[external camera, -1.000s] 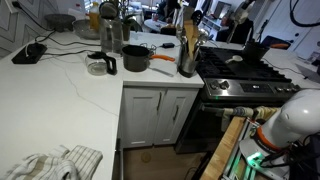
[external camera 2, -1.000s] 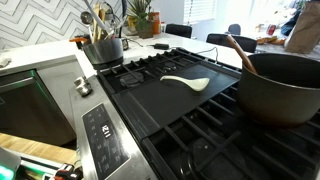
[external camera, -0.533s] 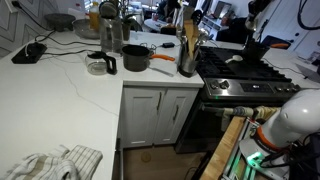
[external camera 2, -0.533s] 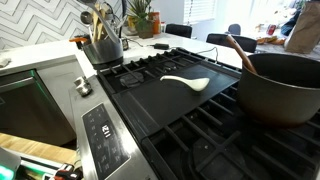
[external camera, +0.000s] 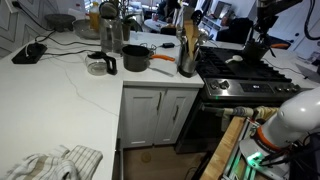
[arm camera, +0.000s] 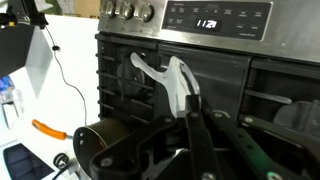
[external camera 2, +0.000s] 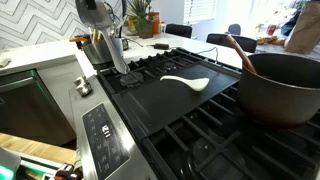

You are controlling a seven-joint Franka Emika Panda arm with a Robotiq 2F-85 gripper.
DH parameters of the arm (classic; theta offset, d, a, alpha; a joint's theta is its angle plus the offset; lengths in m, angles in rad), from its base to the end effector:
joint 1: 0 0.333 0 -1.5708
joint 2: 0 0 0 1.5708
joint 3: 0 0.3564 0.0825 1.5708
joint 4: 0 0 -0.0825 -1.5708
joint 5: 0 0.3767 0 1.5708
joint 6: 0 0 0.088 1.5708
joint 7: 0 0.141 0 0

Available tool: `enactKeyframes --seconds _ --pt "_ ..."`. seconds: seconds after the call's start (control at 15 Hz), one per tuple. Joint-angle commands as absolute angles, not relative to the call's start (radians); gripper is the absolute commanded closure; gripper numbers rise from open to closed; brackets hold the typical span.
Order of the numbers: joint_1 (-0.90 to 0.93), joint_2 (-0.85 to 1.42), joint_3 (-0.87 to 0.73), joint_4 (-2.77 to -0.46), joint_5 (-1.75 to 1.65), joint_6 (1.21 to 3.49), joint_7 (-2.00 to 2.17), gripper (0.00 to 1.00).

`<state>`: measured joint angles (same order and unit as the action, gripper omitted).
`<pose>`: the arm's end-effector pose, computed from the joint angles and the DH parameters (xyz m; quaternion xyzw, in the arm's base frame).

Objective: Pick up the silver spoon and put it on the hob of the cooker

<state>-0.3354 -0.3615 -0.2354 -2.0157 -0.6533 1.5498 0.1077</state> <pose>0.2911 -0.3109 0.6144 0.9102 -0.2992 -0.1144 0.2625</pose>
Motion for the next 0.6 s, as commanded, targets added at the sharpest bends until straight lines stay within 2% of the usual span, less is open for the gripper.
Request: enactKeyframes --seconds 0.0,0.53 --pt "-0.35 -0.287 -0.283 -2.073 -0.743 1.607 0.177 0.99" --pt "-0.395 -0.045 -0.404 -2.056 -0.718 1.834 0.178 0.99"
